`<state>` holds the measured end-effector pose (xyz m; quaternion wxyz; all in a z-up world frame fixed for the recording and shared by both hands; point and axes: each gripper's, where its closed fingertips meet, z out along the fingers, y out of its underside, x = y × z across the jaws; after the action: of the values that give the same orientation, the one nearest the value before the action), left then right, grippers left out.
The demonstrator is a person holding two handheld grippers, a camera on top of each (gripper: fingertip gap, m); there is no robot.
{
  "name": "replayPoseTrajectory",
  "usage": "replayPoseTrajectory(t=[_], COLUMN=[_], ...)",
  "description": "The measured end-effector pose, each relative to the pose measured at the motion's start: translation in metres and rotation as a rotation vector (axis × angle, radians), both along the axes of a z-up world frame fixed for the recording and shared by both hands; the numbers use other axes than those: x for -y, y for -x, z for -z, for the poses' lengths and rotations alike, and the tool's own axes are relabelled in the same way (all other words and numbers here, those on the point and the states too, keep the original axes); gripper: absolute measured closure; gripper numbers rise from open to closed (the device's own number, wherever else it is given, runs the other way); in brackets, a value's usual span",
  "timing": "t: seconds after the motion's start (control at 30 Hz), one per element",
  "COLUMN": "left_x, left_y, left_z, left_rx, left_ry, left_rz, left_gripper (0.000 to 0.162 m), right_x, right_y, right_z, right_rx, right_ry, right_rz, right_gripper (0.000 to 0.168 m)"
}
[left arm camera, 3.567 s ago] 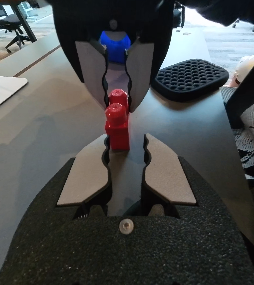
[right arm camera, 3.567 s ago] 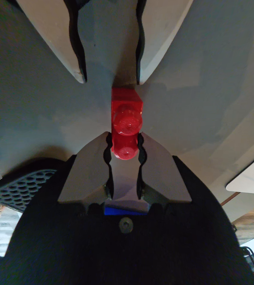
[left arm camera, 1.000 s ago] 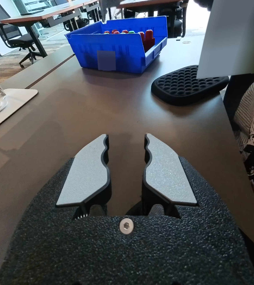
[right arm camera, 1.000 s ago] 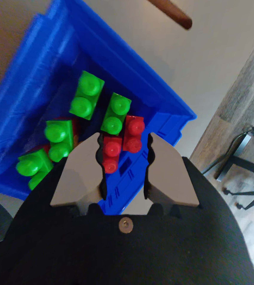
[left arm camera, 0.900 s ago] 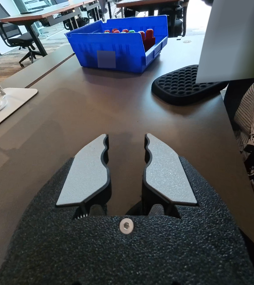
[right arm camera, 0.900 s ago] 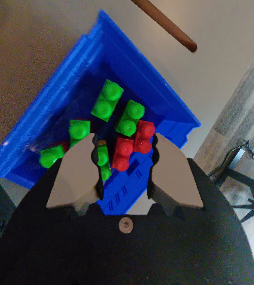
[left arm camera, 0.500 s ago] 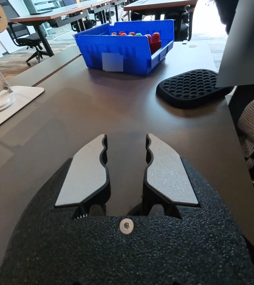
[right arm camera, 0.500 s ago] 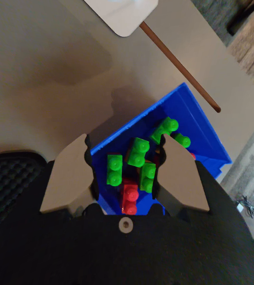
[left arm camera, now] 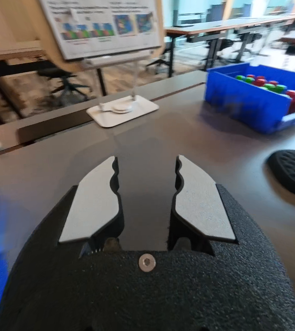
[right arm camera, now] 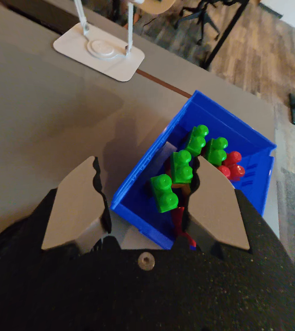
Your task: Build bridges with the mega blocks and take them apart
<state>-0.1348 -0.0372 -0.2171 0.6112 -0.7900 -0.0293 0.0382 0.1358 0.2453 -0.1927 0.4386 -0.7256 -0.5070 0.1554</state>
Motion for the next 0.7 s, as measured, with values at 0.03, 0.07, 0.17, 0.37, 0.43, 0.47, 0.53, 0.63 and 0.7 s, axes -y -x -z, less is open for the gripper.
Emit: replayPoseTrajectory(t=[0.03, 0.07, 0.17, 0.37, 0.43, 0.47, 0.53, 0.63, 0.7], left_x=[0.005, 0.010, 0.026, 0.062, 0.076, 0.082, 0.095, 0.108, 0.115], left_y=[0.009, 0.017, 0.031, 0.055, 0.060, 0.061, 0.060, 0.054, 0.049], left_z=[-0.004, -0.008, -0.021, -0.034, -0.037, -0.038, -0.041, -0.043, -0.044], left_rx=[-0.003, -0.001, 0.001, -0.072, -0.093, -0.100, -0.103, -0.088, -0.081], left_ry=[0.009, 0.017, 0.025, 0.045, 0.054, 0.059, 0.058, 0.049, 0.034], left_rz=[-0.063, -0.114, -0.233, -0.486, -0.566, -0.597, -0.644, -0.667, -0.674], left_gripper=[0.100, 0.099, 0.093, 0.092, 0.092, 0.092, 0.092, 0.092, 0.092], right_x=[0.001, 0.003, 0.012, 0.024, 0.025, 0.026, 0.029, 0.037, 0.045], right_y=[-0.004, -0.007, -0.018, -0.035, -0.042, -0.046, -0.054, -0.061, -0.064], right_z=[0.001, 0.002, 0.008, 0.008, 0.005, 0.004, 0.005, 0.005, 0.006], right_rx=[-0.018, -0.030, -0.035, -0.077, -0.100, -0.105, -0.093, -0.120, -0.138], right_ry=[-0.008, -0.015, -0.024, -0.053, -0.071, -0.083, -0.090, -0.069, -0.065], right_rz=[0.027, 0.049, 0.087, 0.153, 0.189, 0.203, 0.212, 0.202, 0.193], right_gripper=[0.070, 0.070, 0.068, 0.064, 0.061, 0.059, 0.057, 0.059, 0.062])
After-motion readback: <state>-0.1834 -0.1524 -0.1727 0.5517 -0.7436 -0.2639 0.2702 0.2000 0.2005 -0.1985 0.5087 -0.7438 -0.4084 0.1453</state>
